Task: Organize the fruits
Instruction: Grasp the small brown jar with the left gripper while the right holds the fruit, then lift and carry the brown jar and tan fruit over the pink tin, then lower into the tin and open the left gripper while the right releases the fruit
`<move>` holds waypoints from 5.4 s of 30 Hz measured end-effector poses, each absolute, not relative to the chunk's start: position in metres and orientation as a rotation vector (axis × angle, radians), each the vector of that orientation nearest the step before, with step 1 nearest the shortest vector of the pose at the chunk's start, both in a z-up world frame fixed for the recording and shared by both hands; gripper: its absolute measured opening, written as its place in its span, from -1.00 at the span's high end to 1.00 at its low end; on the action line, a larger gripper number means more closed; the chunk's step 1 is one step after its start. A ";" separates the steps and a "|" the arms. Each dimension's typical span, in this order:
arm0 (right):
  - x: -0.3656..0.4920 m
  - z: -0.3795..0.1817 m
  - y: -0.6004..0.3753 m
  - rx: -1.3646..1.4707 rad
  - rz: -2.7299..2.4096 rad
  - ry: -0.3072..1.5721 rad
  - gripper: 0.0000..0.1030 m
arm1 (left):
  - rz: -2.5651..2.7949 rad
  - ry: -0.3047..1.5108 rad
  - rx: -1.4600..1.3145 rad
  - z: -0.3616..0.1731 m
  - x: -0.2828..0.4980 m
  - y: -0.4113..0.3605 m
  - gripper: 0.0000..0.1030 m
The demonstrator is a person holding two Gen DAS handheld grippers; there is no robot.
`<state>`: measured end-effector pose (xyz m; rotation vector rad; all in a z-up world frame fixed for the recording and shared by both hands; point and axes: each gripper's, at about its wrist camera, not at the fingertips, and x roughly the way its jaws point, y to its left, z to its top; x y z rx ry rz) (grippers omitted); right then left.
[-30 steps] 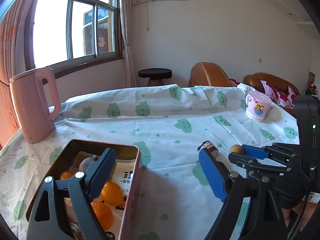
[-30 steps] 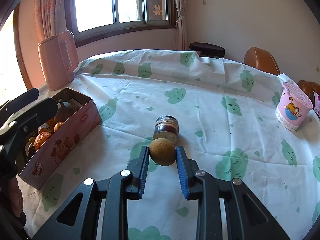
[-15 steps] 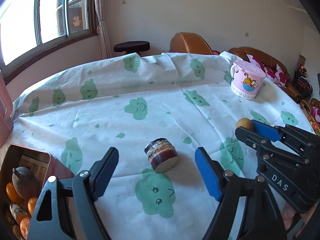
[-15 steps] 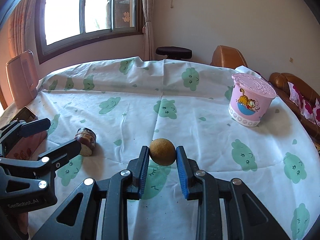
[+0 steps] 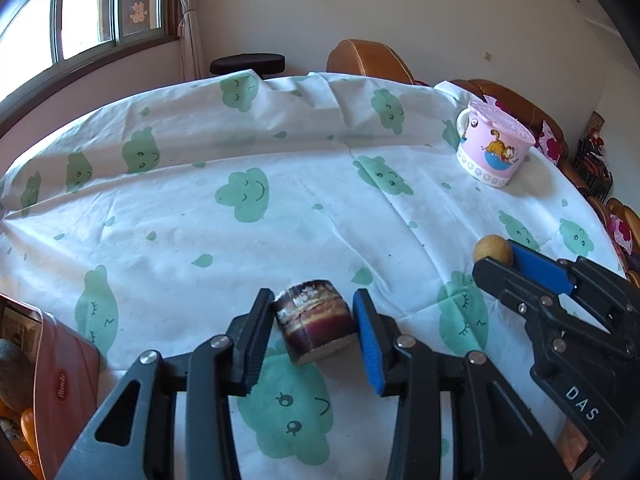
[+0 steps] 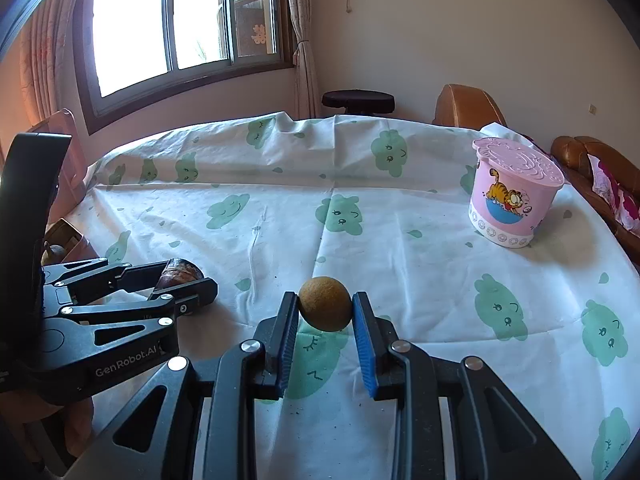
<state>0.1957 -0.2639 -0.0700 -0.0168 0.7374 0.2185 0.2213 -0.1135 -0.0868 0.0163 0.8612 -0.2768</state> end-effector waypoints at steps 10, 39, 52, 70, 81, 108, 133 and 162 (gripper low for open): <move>0.189 -0.064 -0.264 -0.009 0.250 0.691 0.43 | -0.264 0.778 0.034 -0.076 0.208 -0.113 0.18; 0.166 -0.050 -0.260 -0.050 0.255 0.552 0.43 | -0.246 0.594 0.047 -0.055 0.180 -0.110 0.18; 0.160 -0.046 -0.259 -0.059 0.248 0.511 0.43 | -0.234 0.536 0.055 -0.050 0.169 -0.109 0.18; 0.149 -0.040 -0.261 -0.054 0.236 0.448 0.43 | -0.215 0.478 0.058 -0.044 0.156 -0.106 0.18; 0.142 -0.037 -0.262 -0.050 0.229 0.410 0.43 | -0.202 0.444 0.062 -0.041 0.148 -0.104 0.18; 0.123 -0.030 -0.266 -0.042 0.212 0.317 0.43 | -0.167 0.359 0.053 -0.035 0.125 -0.096 0.18; 0.089 -0.023 -0.195 -0.088 0.388 0.308 0.43 | -0.088 0.382 0.000 -0.030 0.079 -0.022 0.18; 0.074 -0.006 -0.083 -0.192 0.586 0.292 0.43 | 0.083 0.388 -0.056 -0.026 0.057 0.079 0.18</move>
